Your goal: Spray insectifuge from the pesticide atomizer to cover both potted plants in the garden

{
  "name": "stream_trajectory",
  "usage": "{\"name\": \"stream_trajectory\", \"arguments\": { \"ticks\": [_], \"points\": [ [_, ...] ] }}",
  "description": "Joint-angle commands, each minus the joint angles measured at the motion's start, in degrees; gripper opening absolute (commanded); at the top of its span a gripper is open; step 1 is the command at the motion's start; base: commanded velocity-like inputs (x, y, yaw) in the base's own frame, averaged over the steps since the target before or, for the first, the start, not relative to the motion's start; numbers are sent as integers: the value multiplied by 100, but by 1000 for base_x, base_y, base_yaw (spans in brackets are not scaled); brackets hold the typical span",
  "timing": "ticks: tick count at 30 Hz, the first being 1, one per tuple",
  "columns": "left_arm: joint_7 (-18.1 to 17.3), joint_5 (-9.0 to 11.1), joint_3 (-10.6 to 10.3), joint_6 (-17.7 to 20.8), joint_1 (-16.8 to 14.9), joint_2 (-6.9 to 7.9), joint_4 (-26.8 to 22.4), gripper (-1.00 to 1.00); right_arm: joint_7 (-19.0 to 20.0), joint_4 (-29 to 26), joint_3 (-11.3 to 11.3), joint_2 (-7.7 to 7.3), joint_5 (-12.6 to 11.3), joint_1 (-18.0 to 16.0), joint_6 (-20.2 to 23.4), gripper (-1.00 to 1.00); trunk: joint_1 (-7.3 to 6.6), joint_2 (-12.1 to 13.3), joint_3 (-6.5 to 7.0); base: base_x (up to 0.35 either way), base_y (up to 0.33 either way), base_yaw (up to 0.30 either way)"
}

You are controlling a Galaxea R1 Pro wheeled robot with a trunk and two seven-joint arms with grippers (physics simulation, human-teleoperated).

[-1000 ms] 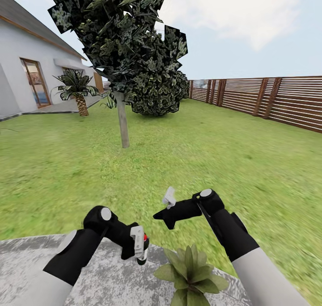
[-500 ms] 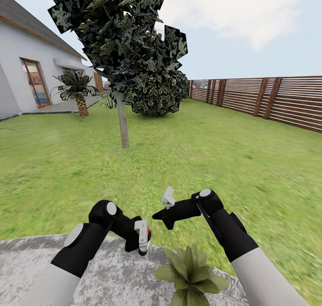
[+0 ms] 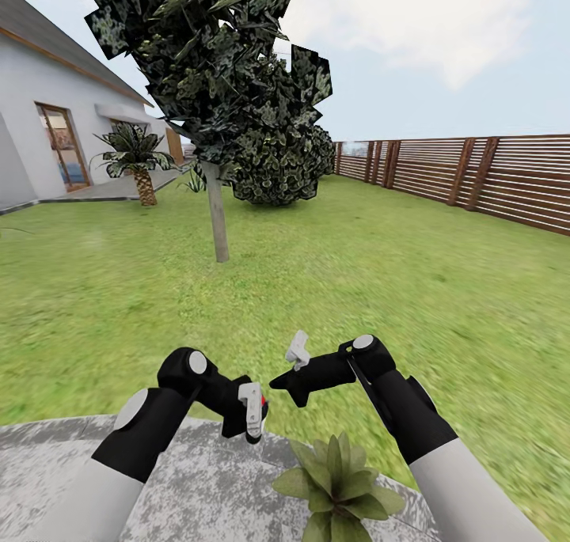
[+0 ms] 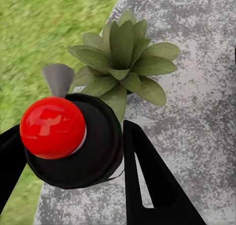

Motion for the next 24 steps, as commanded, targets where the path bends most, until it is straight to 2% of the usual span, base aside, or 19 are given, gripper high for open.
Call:
{"name": "stream_trajectory", "arguments": {
  "ticks": [1,7,14,24],
  "points": [
    [-25,-21,-10,60,-12,3,-5,-100,37,-7,-5,3,39,-4,40,-100,-1,-3,-6,0,0,0],
    [-25,-15,-10,63,-111,-11,-10,-100,37,-7,-4,4,39,-4,40,-100,-1,-3,-6,0,0,0],
    [-25,-22,-10,62,-119,-169,-7,-100,37,-7,-4,3,39,-4,40,-100,-1,-3,-6,0,0,0],
    [-25,-23,-10,62,-120,-199,-6,-100,37,-7,-4,3,39,-4,40,-100,-1,-3,-6,0,0,0]
  ]
}}
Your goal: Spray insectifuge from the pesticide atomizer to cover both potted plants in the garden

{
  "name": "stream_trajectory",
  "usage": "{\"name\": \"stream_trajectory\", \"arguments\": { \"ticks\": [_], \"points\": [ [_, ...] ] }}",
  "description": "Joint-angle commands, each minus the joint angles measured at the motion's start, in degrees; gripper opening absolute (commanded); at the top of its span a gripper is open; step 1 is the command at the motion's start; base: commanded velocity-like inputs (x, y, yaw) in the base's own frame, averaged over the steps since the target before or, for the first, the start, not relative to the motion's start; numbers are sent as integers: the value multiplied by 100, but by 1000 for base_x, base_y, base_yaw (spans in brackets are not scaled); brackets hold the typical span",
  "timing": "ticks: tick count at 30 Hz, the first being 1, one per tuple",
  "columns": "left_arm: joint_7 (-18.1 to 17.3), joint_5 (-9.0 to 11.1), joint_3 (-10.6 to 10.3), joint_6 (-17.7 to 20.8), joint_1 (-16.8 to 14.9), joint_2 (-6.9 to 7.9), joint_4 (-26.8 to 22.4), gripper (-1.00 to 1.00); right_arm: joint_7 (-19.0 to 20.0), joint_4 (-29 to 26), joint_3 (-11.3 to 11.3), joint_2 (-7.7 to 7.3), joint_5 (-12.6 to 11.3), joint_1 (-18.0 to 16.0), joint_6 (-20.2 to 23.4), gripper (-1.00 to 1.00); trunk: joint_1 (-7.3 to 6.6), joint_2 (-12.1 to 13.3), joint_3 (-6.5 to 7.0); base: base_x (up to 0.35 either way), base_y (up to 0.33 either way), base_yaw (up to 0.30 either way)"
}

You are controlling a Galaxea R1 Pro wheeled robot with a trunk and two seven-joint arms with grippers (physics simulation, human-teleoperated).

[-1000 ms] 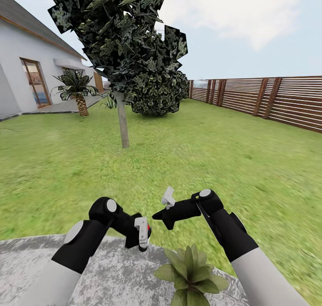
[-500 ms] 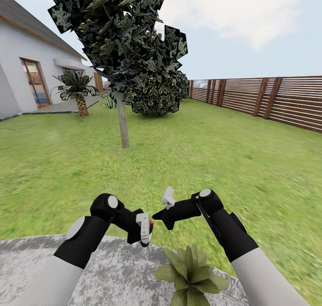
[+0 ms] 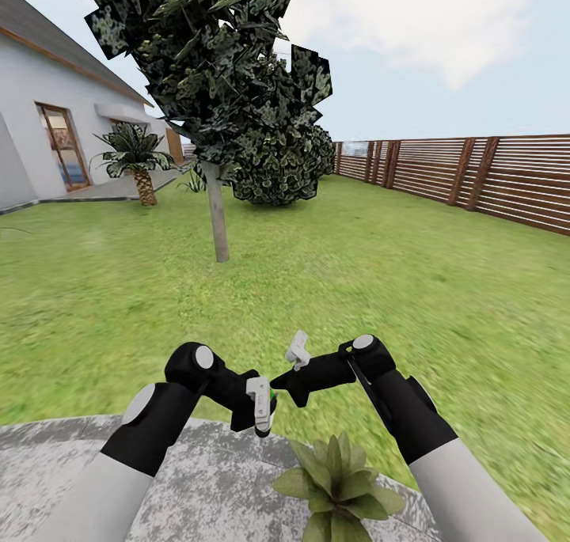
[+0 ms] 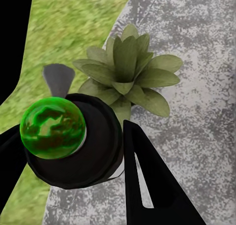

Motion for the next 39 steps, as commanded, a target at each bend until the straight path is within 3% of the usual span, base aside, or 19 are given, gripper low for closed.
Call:
{"name": "stream_trajectory", "arguments": {
  "ticks": [1,30,34,35,39],
  "points": [
    [-32,-29,-1,59,-4,-2,-6,-100,37,-7,-5,3,39,-4,39,-100,-1,-3,-6,0,0,0],
    [-258,-58,9,59,-153,25,19,-100,37,-7,2,-6,48,-4,39,-100,-1,-3,-6,0,0,0],
    [-244,-532,52,59,-153,42,137,-100,37,-7,3,-6,48,-4,39,-100,-1,-3,-6,0,0,0],
    [-238,-831,182,56,-154,55,231,-100,37,-7,3,-6,48,-4,39,-100,-1,-3,-6,0,0,0],
    [-235,-1240,664,40,-154,195,329,-100,37,-7,4,-6,48,-4,39,-100,-1,-3,-6,0,0,0]
  ]
}}
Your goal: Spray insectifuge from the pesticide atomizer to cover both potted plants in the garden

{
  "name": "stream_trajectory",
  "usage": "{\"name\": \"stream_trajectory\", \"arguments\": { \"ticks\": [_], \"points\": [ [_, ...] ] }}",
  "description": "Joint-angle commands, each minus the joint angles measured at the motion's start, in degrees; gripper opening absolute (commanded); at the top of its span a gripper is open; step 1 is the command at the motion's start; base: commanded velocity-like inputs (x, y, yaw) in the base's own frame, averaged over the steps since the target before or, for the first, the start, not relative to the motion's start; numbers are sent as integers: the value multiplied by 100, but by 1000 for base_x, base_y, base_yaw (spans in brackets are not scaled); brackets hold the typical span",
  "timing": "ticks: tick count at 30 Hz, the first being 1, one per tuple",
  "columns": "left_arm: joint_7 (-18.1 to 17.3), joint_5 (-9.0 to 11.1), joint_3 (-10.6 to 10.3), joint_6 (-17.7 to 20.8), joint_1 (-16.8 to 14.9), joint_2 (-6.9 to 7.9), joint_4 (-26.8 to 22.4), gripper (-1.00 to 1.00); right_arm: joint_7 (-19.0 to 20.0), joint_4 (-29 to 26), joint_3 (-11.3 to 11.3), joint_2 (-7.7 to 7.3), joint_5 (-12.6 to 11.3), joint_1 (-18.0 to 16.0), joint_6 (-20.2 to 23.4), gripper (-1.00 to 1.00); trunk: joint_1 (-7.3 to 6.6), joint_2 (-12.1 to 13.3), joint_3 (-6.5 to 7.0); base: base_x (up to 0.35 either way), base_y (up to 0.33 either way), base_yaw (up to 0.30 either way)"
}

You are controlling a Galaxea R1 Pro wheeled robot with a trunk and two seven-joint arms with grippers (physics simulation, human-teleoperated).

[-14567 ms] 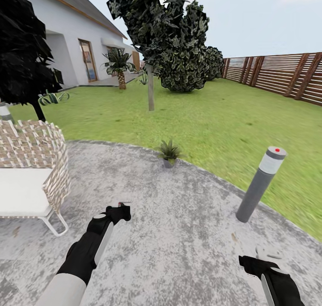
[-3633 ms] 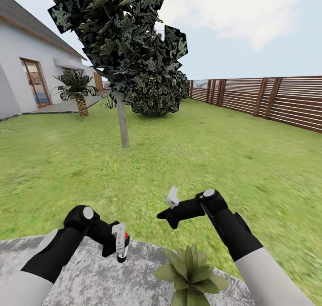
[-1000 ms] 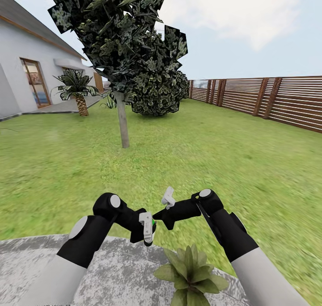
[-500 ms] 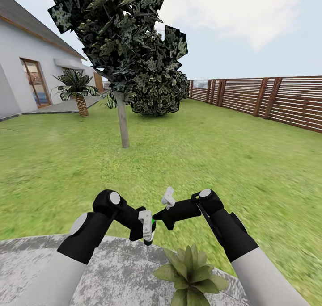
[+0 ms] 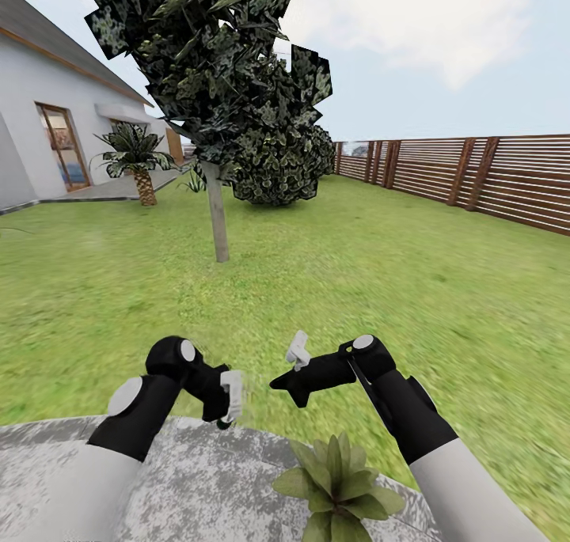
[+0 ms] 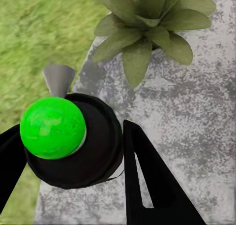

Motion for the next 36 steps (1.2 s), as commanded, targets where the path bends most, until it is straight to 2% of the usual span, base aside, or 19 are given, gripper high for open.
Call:
{"name": "stream_trajectory", "arguments": {
  "ticks": [1,4,5,7,8,10,12,15,16,17,20,21,23,25,27,29,33,34,36],
  "points": [
    [-27,-70,64,53,-6,64,3,-100,37,-7,-5,3,39,-4,40,-100,-1,-3,-6,0,0,0],
    [-31,-126,162,40,-8,391,14,-100,37,-7,-5,0,39,-4,40,-100,-1,-3,-6,0,0,0],
    [-35,-127,181,37,-8,621,18,-100,37,-7,-5,2,39,-4,40,-100,-1,-3,-6,0,0,0],
    [-40,-106,262,35,-6,933,21,-100,37,-7,-7,3,39,-4,40,-100,-1,-3,-6,0,0,0],
    [-40,-93,389,38,-5,1065,21,-100,37,-7,-9,0,39,-4,40,-100,-1,-3,-6,0,0,0],
    [-33,-39,875,47,-6,1211,22,-100,30,-4,-12,1,43,-4,40,-100,-1,-3,-6,0,0,0],
    [-23,74,1581,64,-5,1254,17,-100,6,2,-19,1,43,-4,40,-100,-1,-3,-6,0,0,0],
    [-5,202,2451,264,-4,1073,15,-100,-34,31,-56,-4,30,-4,40,-100,-1,-3,-6,0,0,0],
    [-3,214,2599,406,-4,1027,16,-100,-64,57,-69,-13,27,1,40,-100,-1,-3,-6,0,0,0],
    [-2,222,2733,581,-2,989,18,-100,-119,86,-78,-29,25,9,40,100,-1,-3,-6,0,0,0],
    [30,233,3111,1068,9,935,36,-100,-446,279,-154,-85,18,33,37,100,-1,-3,-6,0,0,0],
    [79,234,3240,1155,10,928,70,-100,-564,352,-272,-174,17,37,35,100,-1,-3,-6,0,0,0],
    [280,237,3512,1251,12,904,191,-100,-795,446,-752,-513,14,40,11,100,-1,-3,-6,0,0,0],
    [416,240,3627,1275,13,872,267,-100,-894,470,-1078,-692,14,43,0,100,-1,-3,-6,0,0,0],
    [727,243,3780,1301,18,732,480,-100,-1044,494,-1912,-982,17,45,-21,100,-1,-3,-6,0,0,0],
    [1004,244,3844,1313,32,539,685,-100,-1194,501,-2812,-1116,20,44,-38,100,-1,-3,-6,0,0,0],
    [1538,245,3888,1330,53,147,1009,-100,-1350,508,-4718,-1190,36,141,-421,100,-1,-3,-6,0,0,0],
    [1619,245,3889,1336,54,101,1064,-100,-1355,508,-4983,-1190,45,177,-538,100,-1,-3,-6,0,0,0],
    [1912,245,3894,1421,56,-48,1262,-100,-1375,510,-5920,-1167,110,347,-920,100,-1,-3,-6,0,0,0]
  ]
}}
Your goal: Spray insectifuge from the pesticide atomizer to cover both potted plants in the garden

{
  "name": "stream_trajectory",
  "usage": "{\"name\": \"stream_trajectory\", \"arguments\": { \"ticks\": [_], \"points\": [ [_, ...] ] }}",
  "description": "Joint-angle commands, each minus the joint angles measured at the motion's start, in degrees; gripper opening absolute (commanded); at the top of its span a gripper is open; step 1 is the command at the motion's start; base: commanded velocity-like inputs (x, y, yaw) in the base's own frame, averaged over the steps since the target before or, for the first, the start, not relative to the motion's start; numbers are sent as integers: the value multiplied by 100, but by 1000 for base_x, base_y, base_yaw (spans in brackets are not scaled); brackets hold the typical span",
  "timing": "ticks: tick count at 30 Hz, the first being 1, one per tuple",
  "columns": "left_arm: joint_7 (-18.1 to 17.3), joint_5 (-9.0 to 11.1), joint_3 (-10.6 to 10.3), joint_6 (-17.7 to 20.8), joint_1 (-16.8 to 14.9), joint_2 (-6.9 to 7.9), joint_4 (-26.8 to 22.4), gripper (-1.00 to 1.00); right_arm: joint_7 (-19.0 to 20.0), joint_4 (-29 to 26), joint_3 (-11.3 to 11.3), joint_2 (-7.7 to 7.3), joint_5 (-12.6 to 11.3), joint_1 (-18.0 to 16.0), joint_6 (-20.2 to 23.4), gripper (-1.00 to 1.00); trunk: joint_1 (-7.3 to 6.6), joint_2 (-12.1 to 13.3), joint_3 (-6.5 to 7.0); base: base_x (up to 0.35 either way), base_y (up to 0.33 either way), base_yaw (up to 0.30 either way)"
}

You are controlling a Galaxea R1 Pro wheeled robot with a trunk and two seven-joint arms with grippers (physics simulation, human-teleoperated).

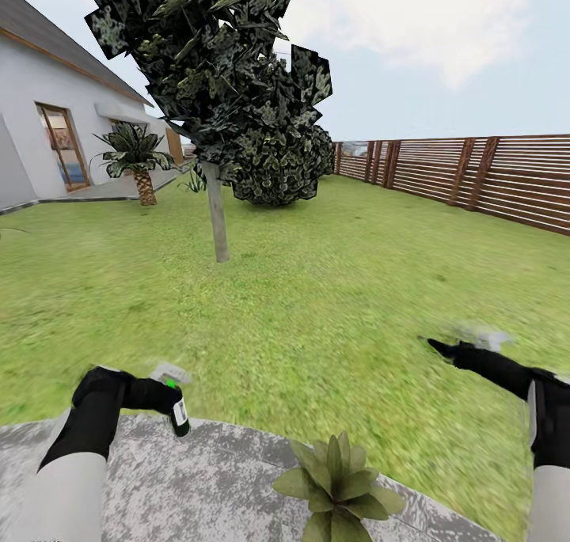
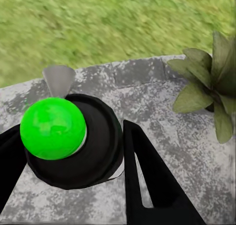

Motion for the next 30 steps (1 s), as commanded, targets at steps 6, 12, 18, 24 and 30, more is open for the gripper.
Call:
{"name": "stream_trajectory", "arguments": {
  "ticks": [6,12,18,24,30],
  "points": [
    [878,-18,-15,982,-6,-196,170,-100,-310,416,-2054,72,959,234,-796,100,-1,-3,-5,0,0,0],
    [977,-25,-20,1170,-6,-231,182,-100,-1563,1777,-2781,87,1316,250,-1882,100,-1,-3,-5,0,0,0],
    [973,-33,-10,1183,-6,-229,458,-100,-1650,2080,-2828,85,1344,251,-2081,100,-1,-3,-5,0,0,0],
    [979,-48,-29,1183,-6,-228,778,-100,-1656,2102,-2831,83,1346,251,-2093,100,-1,-3,-5,0,0,0],
    [975,-62,-124,1182,-8,-228,799,-100,-1658,2105,-2837,77,1346,251,-2092,100,-1,-3,-5,0,0,0]
  ]
}}
